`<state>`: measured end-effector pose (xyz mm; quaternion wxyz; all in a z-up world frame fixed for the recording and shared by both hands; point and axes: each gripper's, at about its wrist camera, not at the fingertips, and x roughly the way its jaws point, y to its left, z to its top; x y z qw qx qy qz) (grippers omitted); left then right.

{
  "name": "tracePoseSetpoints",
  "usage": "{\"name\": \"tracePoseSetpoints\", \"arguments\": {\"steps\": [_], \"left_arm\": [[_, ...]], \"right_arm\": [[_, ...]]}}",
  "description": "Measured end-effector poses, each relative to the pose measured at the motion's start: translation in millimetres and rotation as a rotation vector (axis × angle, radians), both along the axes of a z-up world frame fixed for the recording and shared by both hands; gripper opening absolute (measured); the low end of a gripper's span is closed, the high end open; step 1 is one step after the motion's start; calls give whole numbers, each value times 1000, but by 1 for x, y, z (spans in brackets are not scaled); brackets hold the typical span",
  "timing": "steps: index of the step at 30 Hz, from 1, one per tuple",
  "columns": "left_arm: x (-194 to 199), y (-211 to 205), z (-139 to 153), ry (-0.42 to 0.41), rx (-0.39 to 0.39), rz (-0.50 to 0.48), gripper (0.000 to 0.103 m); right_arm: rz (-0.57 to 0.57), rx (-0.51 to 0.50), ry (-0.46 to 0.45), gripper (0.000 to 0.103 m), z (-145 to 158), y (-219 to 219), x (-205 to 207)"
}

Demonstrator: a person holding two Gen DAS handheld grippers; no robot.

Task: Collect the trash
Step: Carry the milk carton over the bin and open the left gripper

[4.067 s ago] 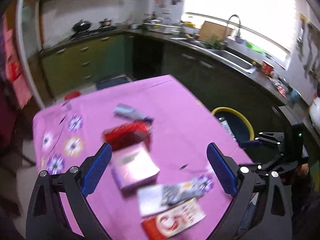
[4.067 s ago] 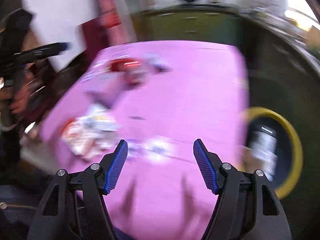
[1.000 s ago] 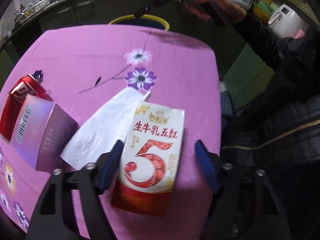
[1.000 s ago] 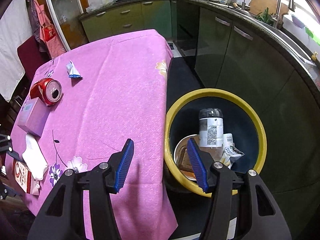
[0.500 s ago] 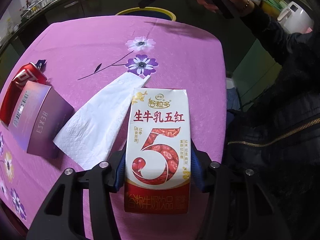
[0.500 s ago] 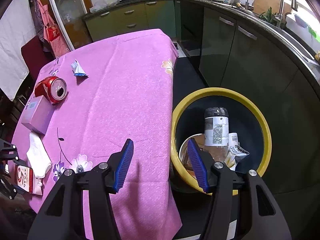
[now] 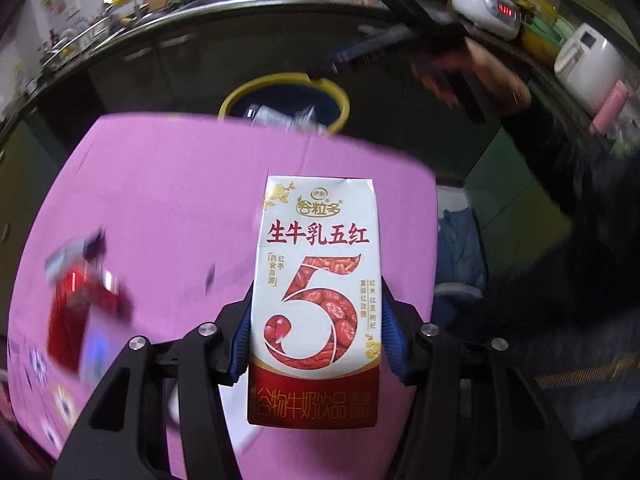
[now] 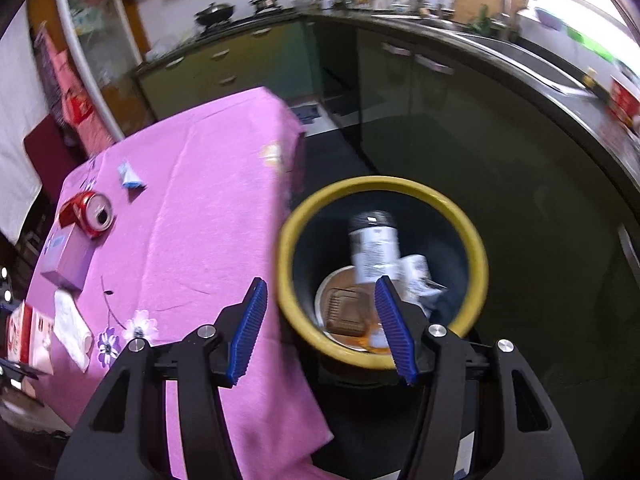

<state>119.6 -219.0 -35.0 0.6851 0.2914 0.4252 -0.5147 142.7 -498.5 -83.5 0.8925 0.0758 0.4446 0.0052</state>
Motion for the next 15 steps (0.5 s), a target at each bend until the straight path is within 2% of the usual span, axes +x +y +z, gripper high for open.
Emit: {"name": "tracePoseSetpoints", "arguments": {"steps": [4,7,11,15], "left_arm": [[29,-71,17,-12,-35,-15,51],[54,-123,18,20,-54,-5,52],[79,-189,2,-15,-48,-10,52],[109,-247,-28,-17,-7,28,52]], "right_arm": [[-63,14,-10,56,1,-29,-19],[-105,25,-19,56,1,-50,-35],[-151,48,-21,56,-2,-74,-54],[-184,66,-15,56,-6,-89,-67]]}}
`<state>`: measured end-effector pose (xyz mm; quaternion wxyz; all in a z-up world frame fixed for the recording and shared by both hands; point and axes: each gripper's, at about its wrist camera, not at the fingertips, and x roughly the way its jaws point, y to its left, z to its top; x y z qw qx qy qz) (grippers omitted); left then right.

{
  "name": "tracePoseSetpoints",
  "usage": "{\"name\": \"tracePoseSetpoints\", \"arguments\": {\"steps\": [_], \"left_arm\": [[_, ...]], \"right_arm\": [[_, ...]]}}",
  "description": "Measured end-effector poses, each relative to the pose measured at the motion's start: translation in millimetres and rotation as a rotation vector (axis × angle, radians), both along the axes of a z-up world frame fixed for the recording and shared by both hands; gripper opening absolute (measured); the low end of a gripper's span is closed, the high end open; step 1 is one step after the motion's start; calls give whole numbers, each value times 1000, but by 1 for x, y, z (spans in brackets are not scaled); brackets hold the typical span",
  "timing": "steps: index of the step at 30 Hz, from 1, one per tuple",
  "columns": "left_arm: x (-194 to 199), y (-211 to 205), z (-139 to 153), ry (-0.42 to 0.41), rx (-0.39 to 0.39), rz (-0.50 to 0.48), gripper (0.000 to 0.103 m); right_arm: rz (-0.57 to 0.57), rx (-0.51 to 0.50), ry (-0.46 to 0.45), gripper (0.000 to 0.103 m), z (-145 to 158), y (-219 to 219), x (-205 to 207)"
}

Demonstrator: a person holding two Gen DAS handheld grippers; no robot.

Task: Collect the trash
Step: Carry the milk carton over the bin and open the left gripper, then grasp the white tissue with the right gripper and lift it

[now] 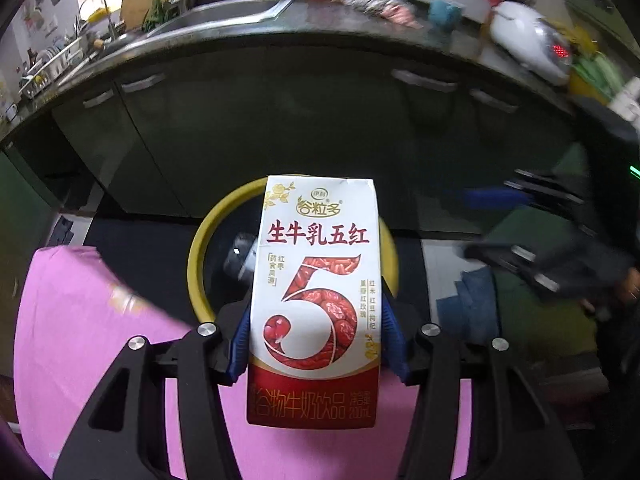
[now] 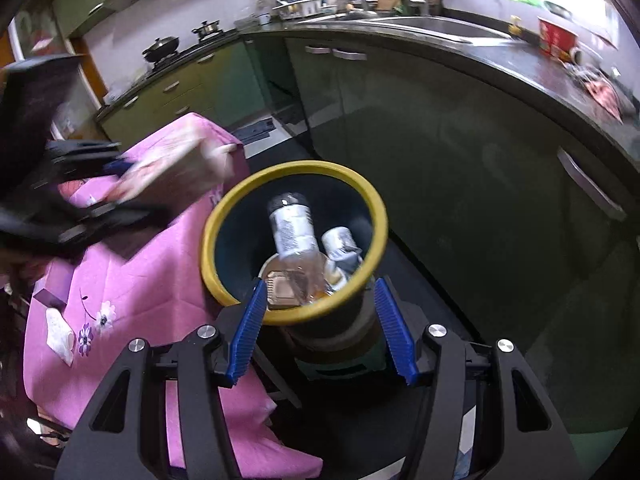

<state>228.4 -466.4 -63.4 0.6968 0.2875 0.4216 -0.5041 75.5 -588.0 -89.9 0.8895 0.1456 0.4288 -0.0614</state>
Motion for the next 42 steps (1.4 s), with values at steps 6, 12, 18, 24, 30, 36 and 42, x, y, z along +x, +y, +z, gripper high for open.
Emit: {"name": "tracePoseSetpoints", "arguments": {"steps": [6,12,18,24,30,36,42], "left_arm": [[20,-32,-28,-18,42,43,67],[13,8,15,19,-94,90,74],[-13,103,68,-14,-227,198,80],[-41,218,94,-75,-277,389,87],[-70,324,93,-179,-284,631,90],[-93,395,77,-190,-284,787,92],[-100,438,58,-132,-295,866,92]], "right_arm": [[-32,20,3,60,-4,-16,-14],[-22,25,3,60,-5,-11,-13],[49,23,7,60,-6,15,3],[225,12,-4,60,2,74,32],[449,-5,-5,60,7,162,74],[688,1,-18,60,13,259,115],[993,23,47,63,10,338,116]]}}
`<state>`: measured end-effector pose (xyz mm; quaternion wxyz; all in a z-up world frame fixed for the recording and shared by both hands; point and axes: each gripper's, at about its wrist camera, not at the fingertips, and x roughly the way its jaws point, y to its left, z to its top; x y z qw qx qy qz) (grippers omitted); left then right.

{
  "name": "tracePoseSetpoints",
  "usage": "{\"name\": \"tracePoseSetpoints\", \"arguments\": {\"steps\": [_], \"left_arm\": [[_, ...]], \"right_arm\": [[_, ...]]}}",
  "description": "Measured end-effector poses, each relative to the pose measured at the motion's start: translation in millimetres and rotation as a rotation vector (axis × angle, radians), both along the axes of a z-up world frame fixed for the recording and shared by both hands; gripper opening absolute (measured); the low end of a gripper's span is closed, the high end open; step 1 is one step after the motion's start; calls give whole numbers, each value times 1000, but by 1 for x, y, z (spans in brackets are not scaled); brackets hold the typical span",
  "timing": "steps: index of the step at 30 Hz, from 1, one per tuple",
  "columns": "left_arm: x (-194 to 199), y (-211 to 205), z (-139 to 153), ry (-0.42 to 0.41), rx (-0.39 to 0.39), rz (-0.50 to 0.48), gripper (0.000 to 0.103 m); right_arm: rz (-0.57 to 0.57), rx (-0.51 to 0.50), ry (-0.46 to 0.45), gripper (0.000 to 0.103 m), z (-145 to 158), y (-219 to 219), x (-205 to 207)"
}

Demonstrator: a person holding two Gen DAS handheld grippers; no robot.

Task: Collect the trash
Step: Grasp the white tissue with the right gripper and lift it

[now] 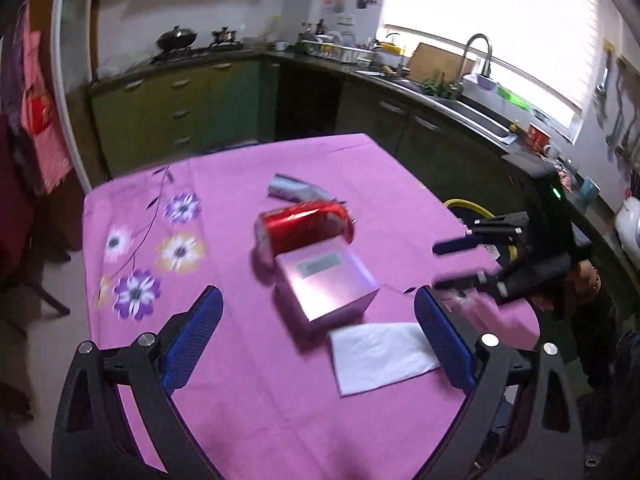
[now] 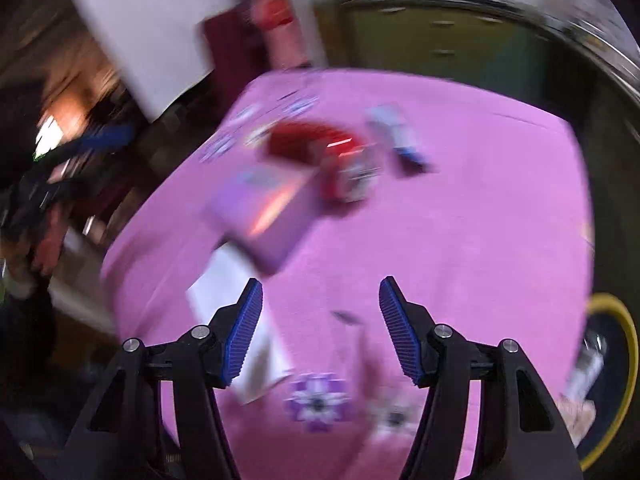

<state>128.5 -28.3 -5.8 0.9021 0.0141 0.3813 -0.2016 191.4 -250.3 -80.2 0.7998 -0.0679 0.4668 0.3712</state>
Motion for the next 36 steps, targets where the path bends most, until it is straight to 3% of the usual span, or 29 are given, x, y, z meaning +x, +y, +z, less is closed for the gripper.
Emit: {"name": "tracePoseSetpoints", "arguments": {"steps": [2,6,17,21,23,25,26,30,36], "left_arm": [[-1,7,-4,2,-1,6,92],[2,12,-12,13,-23,6,92],[4,17,-19,33,-26,22,92],[6,15,-21,46,-26,22,92],[6,13,-21,48,-25,21,92],[6,13,-22,50,-24,21,92],[6,12,-22,53,-23,24,92],[8,13,-23,65,-26,34,92],[10,6,-24,80,-25,37,92]], "right_arm": [[126,-57,-16,66,-6,29,-18],[236,-138,-27,67,-22,61,-40],[267,-241,-43,67,-52,81,-44],[269,-265,-54,54,-58,80,-47],[260,-256,-59,43,-58,78,-47],[250,-249,-58,19,-56,74,-47],[245,-244,-58,16,-55,71,-47],[225,-228,-52,9,-53,61,-54],[120,-156,-62,9,-36,32,-56]]}}
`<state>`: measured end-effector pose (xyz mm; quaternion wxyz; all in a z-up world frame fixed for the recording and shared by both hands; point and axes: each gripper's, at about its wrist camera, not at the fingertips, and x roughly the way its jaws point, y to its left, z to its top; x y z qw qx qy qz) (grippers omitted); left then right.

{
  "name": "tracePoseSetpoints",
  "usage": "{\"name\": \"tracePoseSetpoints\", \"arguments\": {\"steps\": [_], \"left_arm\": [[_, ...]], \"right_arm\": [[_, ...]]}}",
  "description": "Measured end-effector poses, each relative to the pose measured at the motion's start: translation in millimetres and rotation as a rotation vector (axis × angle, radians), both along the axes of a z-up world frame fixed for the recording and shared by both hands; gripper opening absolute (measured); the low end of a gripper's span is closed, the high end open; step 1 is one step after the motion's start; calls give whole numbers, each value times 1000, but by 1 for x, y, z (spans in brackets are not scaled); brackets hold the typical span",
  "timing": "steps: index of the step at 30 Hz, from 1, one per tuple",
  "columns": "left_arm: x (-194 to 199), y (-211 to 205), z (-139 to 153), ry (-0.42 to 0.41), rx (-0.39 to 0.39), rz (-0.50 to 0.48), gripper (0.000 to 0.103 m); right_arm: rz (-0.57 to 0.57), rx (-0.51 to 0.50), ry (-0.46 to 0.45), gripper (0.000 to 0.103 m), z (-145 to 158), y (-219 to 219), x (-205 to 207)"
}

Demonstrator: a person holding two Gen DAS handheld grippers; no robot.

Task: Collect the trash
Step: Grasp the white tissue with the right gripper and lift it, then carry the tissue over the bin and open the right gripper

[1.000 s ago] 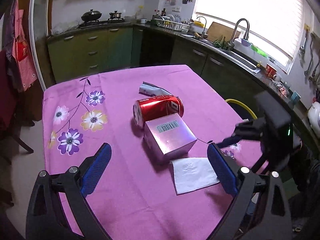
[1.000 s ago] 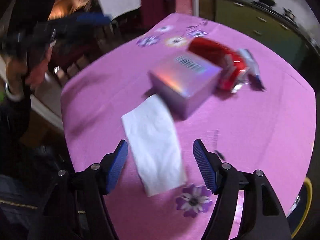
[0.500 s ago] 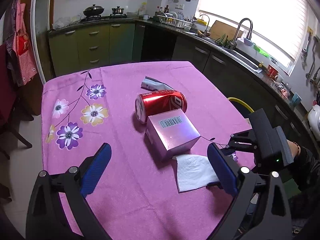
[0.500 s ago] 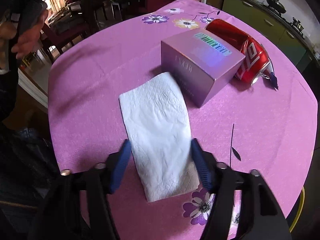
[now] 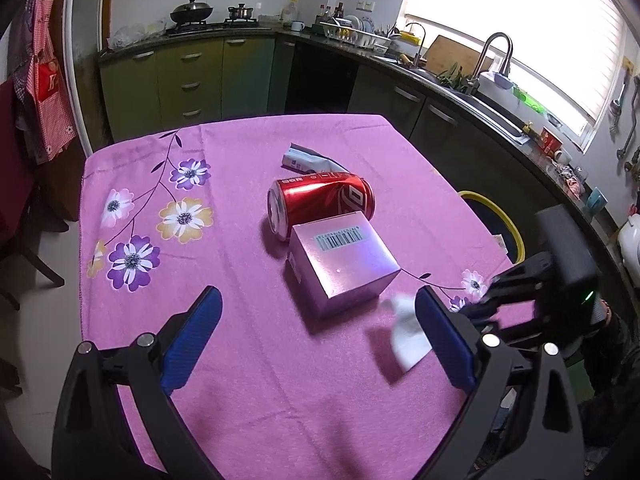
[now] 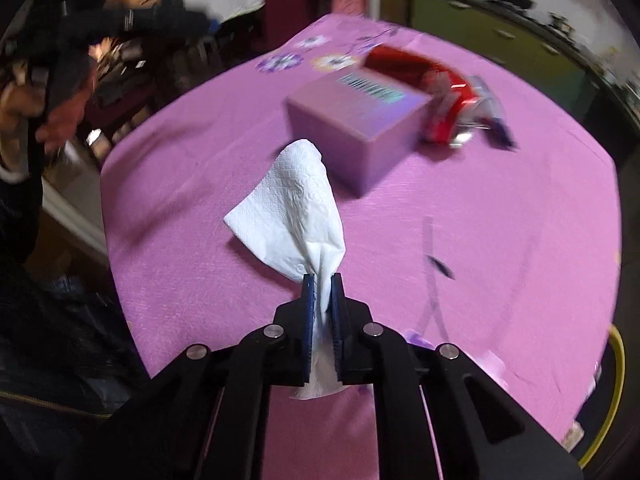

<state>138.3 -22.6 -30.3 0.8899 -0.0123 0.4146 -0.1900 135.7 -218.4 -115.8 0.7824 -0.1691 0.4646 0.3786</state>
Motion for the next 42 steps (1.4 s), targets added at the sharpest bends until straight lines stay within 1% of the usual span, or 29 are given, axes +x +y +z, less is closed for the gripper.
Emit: {"name": "tracePoseSetpoints", "arguments": {"steps": [3,5,6,8,10,12,13,14,16,18,21,22,24,26,27,29,32,36,38,42], "left_arm": [[1,-8,1,3,-11,-14,93],[2,-16,1,2,-6,-25,93],[2,-22,0,-2,2,-29,93],[2,-30,0,-6,13,-34,93],[2,-37,0,-11,29,-31,94],[2,-43,0,-13,44,-21,95],[2,-45,-1,-13,47,-17,95],[2,-46,-1,-12,49,-12,95],[2,-47,0,-10,51,4,96],[3,-48,0,-10,53,15,96],[5,-50,-2,-2,63,31,96],[6,-51,-3,6,64,35,96],[7,-53,-6,15,59,41,96],[9,-53,-8,22,57,47,96],[10,-54,-10,26,58,53,96],[11,-55,-11,25,62,70,96],[12,-54,-13,5,73,129,96],[17,-57,-17,-2,73,215,96],[19,-63,-20,-24,73,260,96],[24,-76,-30,-45,104,327,96]], "right_arm": [[-130,39,-38,9,20,-38,2],[-259,41,-71,9,32,-76,10],[-349,38,-84,9,37,-101,16],[-505,37,-86,9,42,-149,28],[-677,3,-94,9,40,-198,39],[-807,-48,-81,9,31,-238,50],[-843,-60,-76,10,28,-251,53],[-896,-77,-66,10,20,-268,58],[-960,-96,-34,11,4,-290,67],[-987,-108,-8,13,-10,-304,75],[-1006,-116,20,15,-27,-310,89],[-1011,-114,27,20,-33,-311,94],[-1003,-115,46,26,-44,-311,98],[-974,-126,61,40,-51,-300,105],[-963,-142,63,53,-54,-296,108],[-958,-140,44,55,-50,-289,109],[-961,-77,12,55,-33,-284,99],[-970,-26,-29,58,-15,-284,81],[-969,-5,-30,59,-10,-285,78],[-959,37,-28,59,-7,-282,72]]}}
